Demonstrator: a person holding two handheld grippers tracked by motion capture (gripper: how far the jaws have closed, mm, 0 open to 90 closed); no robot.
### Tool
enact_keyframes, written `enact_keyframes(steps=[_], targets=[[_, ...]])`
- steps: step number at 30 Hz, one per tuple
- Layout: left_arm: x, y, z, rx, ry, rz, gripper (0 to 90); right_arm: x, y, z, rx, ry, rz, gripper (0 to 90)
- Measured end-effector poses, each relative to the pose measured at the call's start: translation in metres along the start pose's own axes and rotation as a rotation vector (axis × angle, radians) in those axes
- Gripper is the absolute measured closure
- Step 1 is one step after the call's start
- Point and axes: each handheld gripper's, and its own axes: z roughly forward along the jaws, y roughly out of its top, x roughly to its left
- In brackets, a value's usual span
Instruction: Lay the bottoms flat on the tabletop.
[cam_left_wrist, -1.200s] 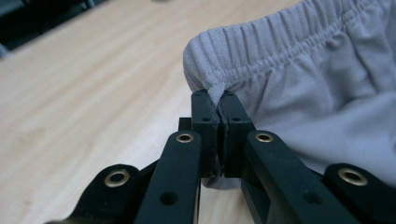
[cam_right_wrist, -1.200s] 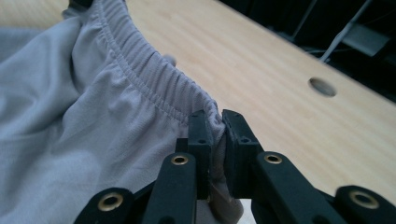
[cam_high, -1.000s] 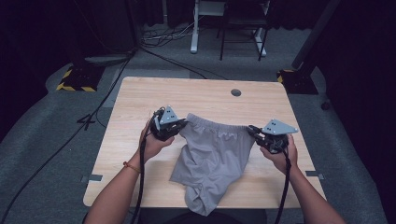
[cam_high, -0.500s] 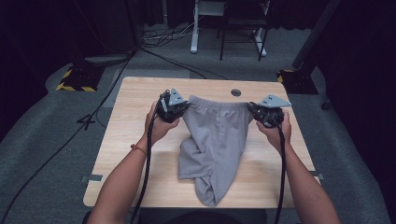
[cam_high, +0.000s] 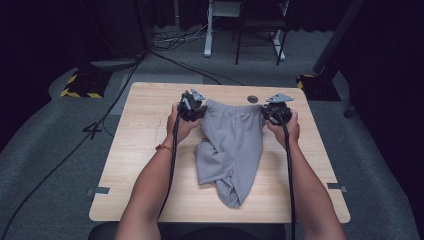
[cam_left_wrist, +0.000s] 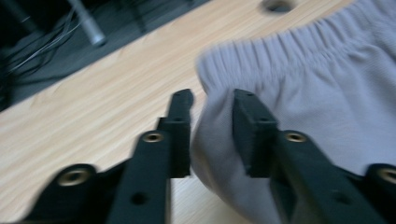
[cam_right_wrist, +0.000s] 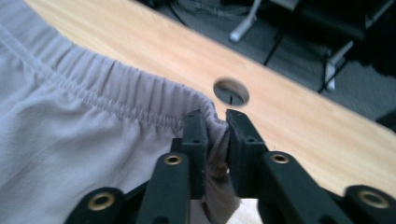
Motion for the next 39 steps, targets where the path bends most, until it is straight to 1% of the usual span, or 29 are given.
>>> enact_keyframes(steps=[1,2,3,4,7,8,10,11,12,14,15,16,17,18,19,20,21,22,23,24,25,27,28,30,32,35,37,39], targets=[[0.000,-0.002,0.002,0.006,0.003,-0.014,63.6,0.000,-0.002,0.004,0.019,-0.008,-0.001,74.1],[0.000,-0.003,0.003,0.010,-0.002,-0.022,57.7,-0.001,-0.004,0.008,0.043,-0.019,0.010,70.6],[0.000,-0.004,0.002,0.016,-0.003,-0.028,52.6,-0.001,-0.006,0.010,0.052,-0.032,0.014,71.2],[0.000,-0.007,-0.001,0.015,-0.013,-0.024,50.6,-0.003,-0.008,0.010,0.061,-0.024,0.013,71.0],[-0.001,-0.017,-0.010,0.013,-0.059,-0.003,48.2,-0.004,-0.015,0.006,0.059,-0.004,0.018,66.3],[-0.002,-0.022,-0.014,0.011,-0.075,0.005,47.2,-0.003,-0.018,0.004,0.055,0.018,0.015,64.3],[-0.003,-0.032,-0.023,0.021,-0.123,0.009,45.0,0.001,-0.024,-0.001,0.050,0.054,-0.003,62.4],[-0.004,-0.039,-0.027,0.028,-0.150,0.013,43.6,0.004,-0.027,-0.003,0.056,0.082,-0.015,60.9],[-0.007,-0.045,-0.031,0.037,-0.166,0.023,42.9,0.008,-0.030,-0.004,0.063,0.105,-0.025,60.2],[-0.016,-0.059,-0.038,0.054,-0.203,0.054,42.5,0.017,-0.035,-0.005,0.072,0.135,-0.058,57.9],[-0.021,-0.066,-0.040,0.057,-0.231,0.079,41.9,0.022,-0.037,-0.005,0.080,0.166,-0.070,55.5],[-0.026,-0.072,-0.042,0.068,-0.257,0.089,41.9,0.027,-0.040,-0.005,0.088,0.192,-0.080,54.1],[-0.031,-0.078,-0.044,0.084,-0.263,0.110,41.9,0.032,-0.042,-0.003,0.097,0.200,-0.089,53.0],[-0.035,-0.084,-0.045,0.089,-0.288,0.120,42.1,0.036,-0.044,-0.002,0.102,0.213,-0.097,53.0],[-0.038,-0.088,-0.045,0.101,-0.314,0.123,42.9,0.039,-0.046,0.000,0.109,0.233,-0.097,52.1],[-0.041,-0.092,-0.045,0.100,-0.327,0.126,44.0,0.042,-0.049,0.003,0.116,0.244,-0.095,51.3],[-0.044,-0.094,-0.046,0.097,-0.355,0.125,44.3,0.043,-0.051,0.006,0.125,0.250,-0.094,50.6],[-0.046,-0.095,-0.047,0.099,-0.378,0.122,48.5,0.045,-0.053,0.009,0.143,0.253,-0.088,49.7],[-0.049,-0.096,-0.048,0.107,-0.376,0.128,49.9,0.045,-0.056,0.011,0.160,0.254,-0.084,49.2],[-0.052,-0.095,-0.049,0.120,-0.373,0.142,51.8,0.044,-0.057,0.012,0.151,0.264,-0.061,49.4],[-0.054,-0.095,-0.051,0.130,-0.377,0.155,55.7,0.042,-0.057,0.012,0.154,0.260,-0.051,49.9],[-0.057,-0.098,-0.053,0.136,-0.388,0.157,61.0,0.039,-0.058,0.012,0.157,0.239,-0.051,50.2],[-0.057,-0.099,-0.054,0.138,-0.402,0.157,65.3,0.037,-0.059,0.012,0.157,0.238,-0.036,50.2],[-0.059,-0.102,-0.057,0.141,-0.415,0.157,73.5,0.031,-0.063,0.011,0.158,0.255,0.010,50.6],[-0.062,-0.105,-0.061,0.137,-0.413,0.182,82.9,0.025,-0.066,0.011,0.157,0.253,0.038,51.3],[-0.066,-0.106,-0.069,0.153,-0.398,0.210,85.1,0.016,-0.069,0.009,0.164,0.222,0.060,51.6],[-0.067,-0.109,-0.074,0.159,-0.402,0.213,85.2,0.011,-0.072,0.008,0.168,0.214,0.075,51.6],[-0.067,-0.113,-0.080,0.168,-0.397,0.219,85.3,0.007,-0.073,0.006,0.174,0.198,0.078,52.0]])
